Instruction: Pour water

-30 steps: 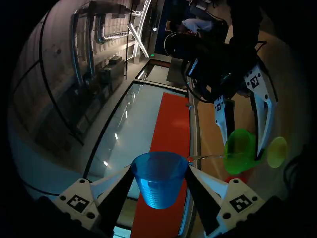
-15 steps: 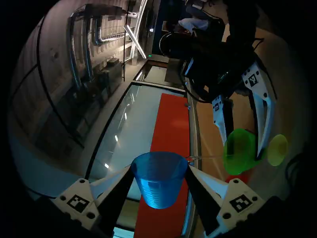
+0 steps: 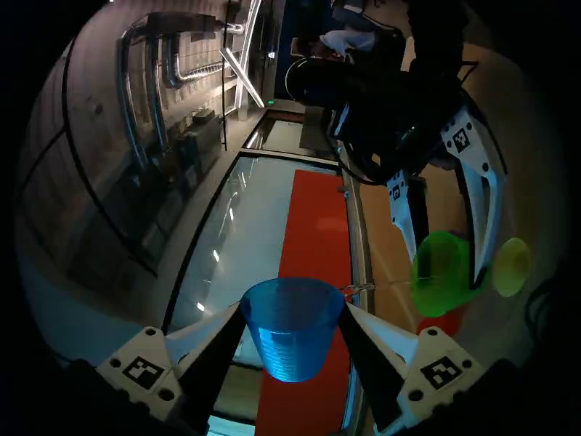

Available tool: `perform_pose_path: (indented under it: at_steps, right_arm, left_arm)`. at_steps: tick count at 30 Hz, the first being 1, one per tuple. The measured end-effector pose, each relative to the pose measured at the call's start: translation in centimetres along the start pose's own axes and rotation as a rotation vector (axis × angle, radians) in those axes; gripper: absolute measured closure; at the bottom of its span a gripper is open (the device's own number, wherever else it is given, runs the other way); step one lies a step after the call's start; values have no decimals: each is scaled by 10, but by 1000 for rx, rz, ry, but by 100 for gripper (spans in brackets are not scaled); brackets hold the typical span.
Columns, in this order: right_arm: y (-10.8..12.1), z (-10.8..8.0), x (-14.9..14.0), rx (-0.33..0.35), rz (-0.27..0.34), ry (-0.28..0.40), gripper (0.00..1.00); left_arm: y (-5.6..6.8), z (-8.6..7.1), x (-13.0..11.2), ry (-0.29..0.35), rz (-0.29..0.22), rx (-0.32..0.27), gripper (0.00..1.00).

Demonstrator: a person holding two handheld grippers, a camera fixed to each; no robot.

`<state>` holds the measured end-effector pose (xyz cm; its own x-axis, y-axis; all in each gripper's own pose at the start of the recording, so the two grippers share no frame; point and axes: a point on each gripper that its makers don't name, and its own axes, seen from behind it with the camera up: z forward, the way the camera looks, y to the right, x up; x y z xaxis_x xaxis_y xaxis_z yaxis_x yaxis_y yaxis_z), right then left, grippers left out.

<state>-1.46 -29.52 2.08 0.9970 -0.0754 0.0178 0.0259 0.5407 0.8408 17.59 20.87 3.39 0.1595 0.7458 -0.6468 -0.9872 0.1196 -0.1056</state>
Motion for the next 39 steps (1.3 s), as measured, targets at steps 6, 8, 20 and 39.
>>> perform_pose_path:
  at_steps: [6, 8, 20, 39]
  right_arm:
    - [0, 0, 1, -1, -2, -1, 11]
    - [0, 0, 2, -2, -2, 0, 11]
    - [1, 0, 3, -3, -6, 3, 11]
    - [2, 0, 6, -7, -15, 5, 11]
  left_arm:
    - [-5, 1, -1, -1, 23, 5, 13]
    - [-7, 1, -1, -1, 34, 8, 13]
    - [-14, -1, 3, 1, 82, 19, 13]
    - [-15, -1, 6, 4, 160, 37, 13]
